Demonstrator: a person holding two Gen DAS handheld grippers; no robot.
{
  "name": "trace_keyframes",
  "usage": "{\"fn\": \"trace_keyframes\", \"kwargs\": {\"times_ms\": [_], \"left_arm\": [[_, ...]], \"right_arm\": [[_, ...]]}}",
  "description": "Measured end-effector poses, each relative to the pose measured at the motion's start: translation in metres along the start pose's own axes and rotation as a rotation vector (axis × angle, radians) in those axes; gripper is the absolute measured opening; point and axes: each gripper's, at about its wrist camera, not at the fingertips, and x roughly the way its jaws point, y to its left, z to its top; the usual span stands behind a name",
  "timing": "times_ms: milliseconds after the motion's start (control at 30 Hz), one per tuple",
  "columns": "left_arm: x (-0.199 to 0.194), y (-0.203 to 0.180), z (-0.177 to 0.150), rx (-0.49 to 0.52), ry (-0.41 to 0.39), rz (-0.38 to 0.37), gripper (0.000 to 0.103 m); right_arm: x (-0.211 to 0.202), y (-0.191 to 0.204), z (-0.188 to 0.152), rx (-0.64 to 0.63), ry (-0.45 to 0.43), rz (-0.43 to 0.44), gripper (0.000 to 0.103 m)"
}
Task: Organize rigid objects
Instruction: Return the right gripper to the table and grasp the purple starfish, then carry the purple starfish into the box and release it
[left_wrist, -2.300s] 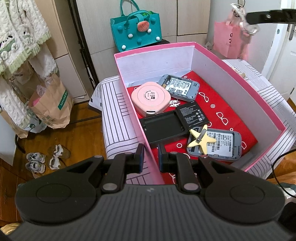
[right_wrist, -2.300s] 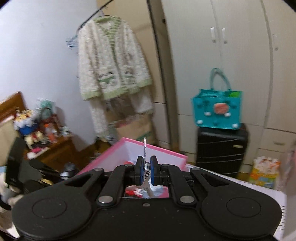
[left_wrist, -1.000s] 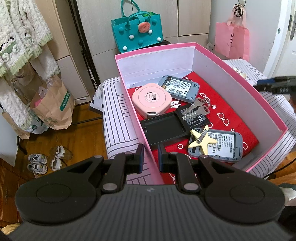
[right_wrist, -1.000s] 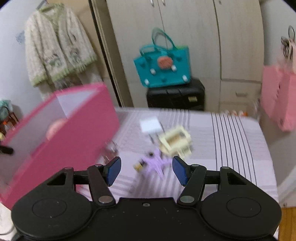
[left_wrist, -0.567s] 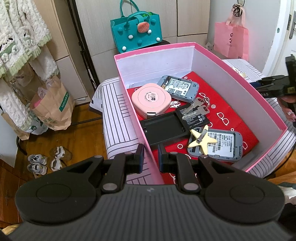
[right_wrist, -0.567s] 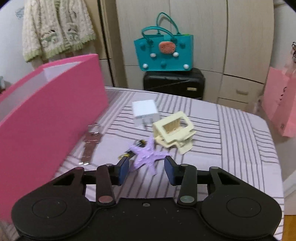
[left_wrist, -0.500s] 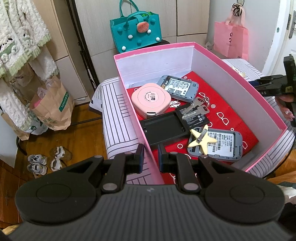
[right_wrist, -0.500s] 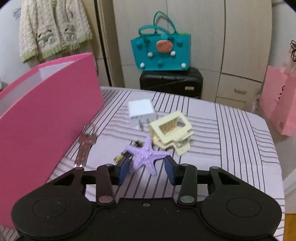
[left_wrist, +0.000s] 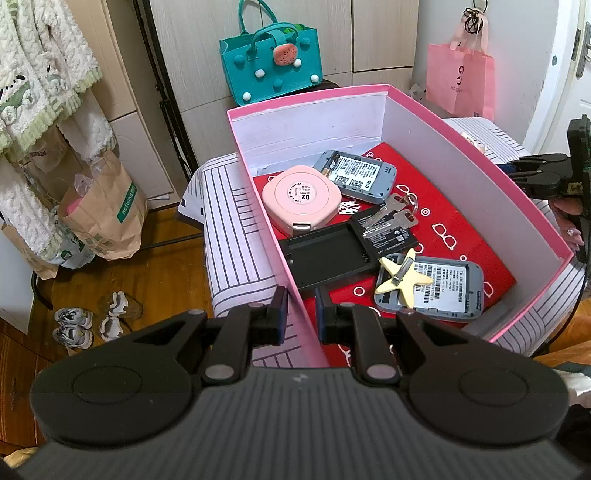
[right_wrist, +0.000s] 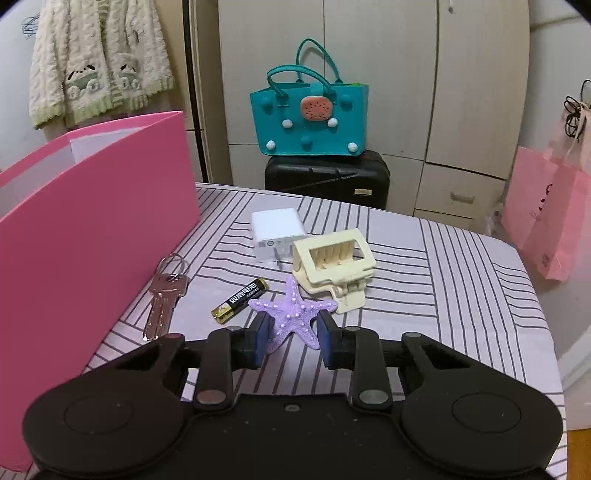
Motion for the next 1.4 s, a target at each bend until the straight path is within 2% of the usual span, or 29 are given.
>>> {"fn": "trace_keyframes", "kwargs": {"times_ms": [167, 267, 400, 433, 600, 633, 667, 700, 733, 767, 900, 1000, 1067, 1133, 1200, 1300, 1367, 1400], "left_arm": [[0.0, 0.0, 0.0, 0.005, -0.001, 0.0, 0.015], [0.0, 0.001, 0.001, 0.002, 0.0, -0.004, 0.015], [0.0, 0.002, 0.002, -0.003, 0.003, -0.008, 0.015], [0.0, 0.002, 0.002, -0.001, 0.002, -0.006, 0.015], [0.0, 0.002, 0.001, -0.007, 0.001, -0.008, 0.015], [0.0, 0.002, 0.001, -0.006, 0.001, -0.008, 0.015], [0.0, 0.002, 0.001, -0.004, 0.001, -0.008, 0.015], [0.0, 0.002, 0.001, -0.004, 0.001, -0.008, 0.015], [0.0, 0.002, 0.001, -0.004, 0.0, -0.008, 0.015], [0.0, 0.002, 0.001, -0.004, 0.0, -0.008, 0.015], [0.0, 0.002, 0.001, -0.004, 0.001, -0.008, 0.015], [0.0, 0.002, 0.001, -0.004, 0.001, -0.01, 0.015], [0.0, 0.002, 0.001, -0.005, 0.002, -0.007, 0.015], [0.0, 0.002, 0.001, -0.005, 0.001, -0.008, 0.015], [0.0, 0.002, 0.001, -0.008, 0.002, -0.009, 0.015], [0.0, 0.002, 0.001, -0.008, 0.002, -0.009, 0.015], [0.0, 0.002, 0.001, -0.009, 0.002, -0.009, 0.015], [0.0, 0.002, 0.001, -0.008, 0.002, -0.009, 0.015]], "right_arm": [[-0.011, 0.005, -0.005, -0.003, -0.002, -0.004, 0.031], [-0.021, 0.008, -0.006, -0.015, -0.013, -0.005, 0.025], [-0.027, 0.011, -0.007, -0.038, 0.028, 0.018, 0.024], [-0.027, 0.011, -0.008, -0.044, 0.036, 0.021, 0.015], [-0.033, 0.01, -0.01, -0.048, 0.052, 0.043, 0.017], [-0.034, 0.01, -0.01, -0.039, 0.046, 0.056, 0.023], [-0.036, 0.008, -0.01, -0.022, 0.035, 0.077, 0.037], [-0.036, 0.005, -0.01, -0.001, 0.025, 0.088, 0.046], [-0.036, 0.004, -0.011, 0.019, 0.015, 0.093, 0.059], [-0.034, 0.002, -0.011, 0.035, 0.011, 0.09, 0.065], [-0.023, -0.001, -0.014, 0.057, 0.022, 0.072, 0.068], [-0.013, 0.002, -0.018, 0.02, 0.014, 0.077, 0.077], [-0.007, 0.008, -0.02, -0.027, 0.001, 0.056, 0.087], [-0.006, 0.009, -0.022, -0.013, -0.019, 0.053, 0.089], [-0.007, 0.009, -0.021, -0.006, -0.02, 0.04, 0.087], [-0.01, 0.006, -0.02, 0.037, -0.027, 0.0, 0.073], [-0.013, 0.005, -0.022, 0.057, -0.036, -0.032, 0.058], [-0.013, 0.004, -0.021, 0.056, -0.036, -0.039, 0.059]]}}
